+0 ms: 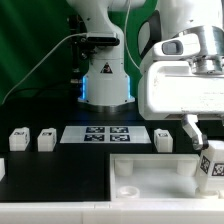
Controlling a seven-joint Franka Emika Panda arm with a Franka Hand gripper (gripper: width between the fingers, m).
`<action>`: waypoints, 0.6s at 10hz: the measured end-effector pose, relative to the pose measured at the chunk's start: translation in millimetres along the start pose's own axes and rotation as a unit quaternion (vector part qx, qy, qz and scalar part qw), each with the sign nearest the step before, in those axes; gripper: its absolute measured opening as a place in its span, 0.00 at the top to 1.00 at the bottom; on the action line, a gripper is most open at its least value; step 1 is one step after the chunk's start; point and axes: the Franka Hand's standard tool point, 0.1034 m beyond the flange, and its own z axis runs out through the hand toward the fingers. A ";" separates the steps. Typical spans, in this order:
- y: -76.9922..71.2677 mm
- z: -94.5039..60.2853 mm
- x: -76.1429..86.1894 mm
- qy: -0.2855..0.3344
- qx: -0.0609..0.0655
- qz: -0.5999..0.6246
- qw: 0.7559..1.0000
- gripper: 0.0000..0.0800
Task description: Assemble one leg
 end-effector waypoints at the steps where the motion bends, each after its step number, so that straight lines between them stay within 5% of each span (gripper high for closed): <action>1: 0.0 0.1 0.4 -0.001 0.000 -0.002 1.000 0.63; 2: 0.0 0.2 0.2 -0.001 0.000 -0.003 1.000 0.50; 3: 0.0 0.3 0.0 -0.001 0.000 -0.004 1.000 0.50; 5: 0.1 0.4 -0.1 -0.001 0.000 -0.008 1.000 0.23; 6: 0.1 0.4 -0.1 -0.001 0.000 -0.010 1.000 0.23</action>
Offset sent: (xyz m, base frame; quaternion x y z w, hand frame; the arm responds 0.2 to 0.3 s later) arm 0.0000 0.0000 0.0000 0.0000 0.0000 0.0000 1.0000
